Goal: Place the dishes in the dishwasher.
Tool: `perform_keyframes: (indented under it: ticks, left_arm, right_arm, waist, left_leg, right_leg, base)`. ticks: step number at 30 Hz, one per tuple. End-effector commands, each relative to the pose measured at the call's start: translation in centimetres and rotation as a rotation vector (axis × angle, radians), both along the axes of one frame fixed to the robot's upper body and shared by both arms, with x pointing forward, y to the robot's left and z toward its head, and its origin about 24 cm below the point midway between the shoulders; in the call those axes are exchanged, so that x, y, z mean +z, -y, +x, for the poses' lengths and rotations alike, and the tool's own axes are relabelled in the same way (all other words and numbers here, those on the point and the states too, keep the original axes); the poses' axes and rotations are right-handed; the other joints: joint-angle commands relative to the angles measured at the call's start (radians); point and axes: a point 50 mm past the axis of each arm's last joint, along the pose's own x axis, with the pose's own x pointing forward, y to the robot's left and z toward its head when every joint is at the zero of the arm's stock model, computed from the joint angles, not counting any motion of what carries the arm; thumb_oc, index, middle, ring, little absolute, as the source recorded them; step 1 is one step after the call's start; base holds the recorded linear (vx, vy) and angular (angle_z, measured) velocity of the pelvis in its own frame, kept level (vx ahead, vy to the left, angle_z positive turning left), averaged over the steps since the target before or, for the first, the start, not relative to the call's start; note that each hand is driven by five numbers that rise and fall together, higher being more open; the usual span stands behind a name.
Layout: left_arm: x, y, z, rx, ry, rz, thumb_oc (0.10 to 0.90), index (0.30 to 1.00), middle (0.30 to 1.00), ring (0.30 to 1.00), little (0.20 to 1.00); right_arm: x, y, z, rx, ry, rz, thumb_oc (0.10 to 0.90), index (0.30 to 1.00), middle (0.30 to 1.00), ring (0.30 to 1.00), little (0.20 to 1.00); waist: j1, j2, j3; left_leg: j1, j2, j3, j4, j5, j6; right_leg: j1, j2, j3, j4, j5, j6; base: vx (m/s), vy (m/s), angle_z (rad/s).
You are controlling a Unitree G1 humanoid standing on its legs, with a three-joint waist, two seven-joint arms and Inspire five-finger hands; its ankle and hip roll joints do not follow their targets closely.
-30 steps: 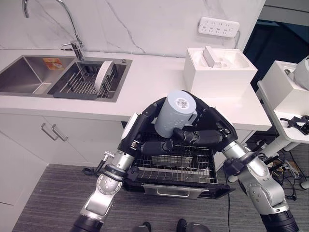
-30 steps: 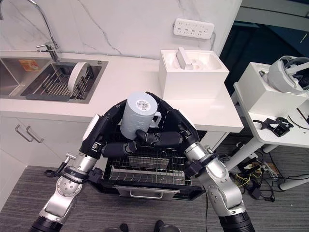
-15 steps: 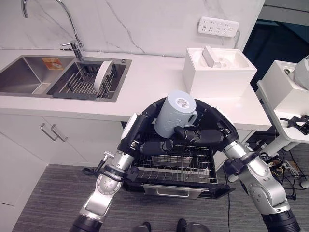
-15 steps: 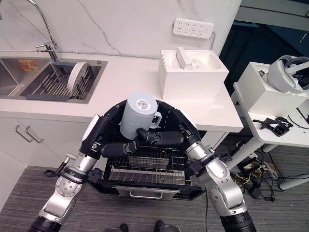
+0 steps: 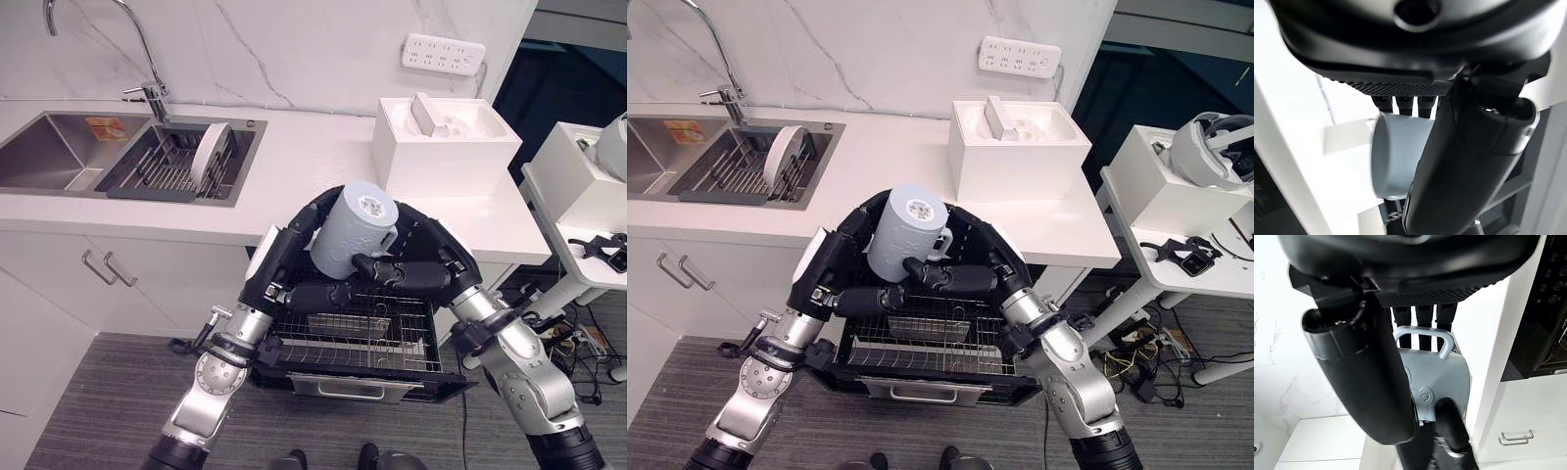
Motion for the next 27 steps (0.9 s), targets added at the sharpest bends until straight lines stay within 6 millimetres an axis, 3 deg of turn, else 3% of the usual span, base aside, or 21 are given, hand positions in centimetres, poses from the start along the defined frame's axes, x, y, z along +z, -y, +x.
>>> perform_keyframes:
  ticks: [1,16,27]
  left_arm:
    - [5.4,1.4,-1.0,-0.101,0.279,-0.134,0.800,0.900,0.900,0.900,0.900]
    - [5.5,-3.5,-1.4,0.227,0.350,-0.218,0.800,0.900,0.900,0.900,0.900]
    - [5.5,-5.4,-1.7,0.338,0.376,-0.229,0.800,0.900,0.900,0.900,0.900]
  right_arm:
    - [4.4,-0.2,0.2,0.003,0.233,0.116,0.400,0.300,0.300,0.300,0.300]
    - [3.2,1.4,-0.1,-0.083,0.194,0.135,0.400,0.300,0.300,0.300,0.300]
    - [2.5,3.4,-0.1,-0.233,0.181,0.103,0.400,0.300,0.300,0.300,0.300]
  waist:
    - [-0.006,0.012,-0.050]
    - [-0.004,0.014,-0.051]
    - [-0.015,0.016,-0.055]
  left_leg:
    - [0.065,0.056,0.053,0.042,-0.170,0.000]
    - [0.067,0.056,0.049,0.042,-0.167,-0.003]
    - [0.070,0.057,0.056,0.042,-0.169,-0.003]
  right_leg:
    - [0.082,-0.048,0.040,-0.020,-0.138,0.091]
    - [0.085,-0.052,0.037,-0.020,-0.141,0.090]
    - [0.085,-0.050,0.042,-0.020,-0.141,0.090]
  base:
    - [0.00,0.000,0.00]
    - [0.00,0.000,0.00]
    - [0.00,0.000,0.00]
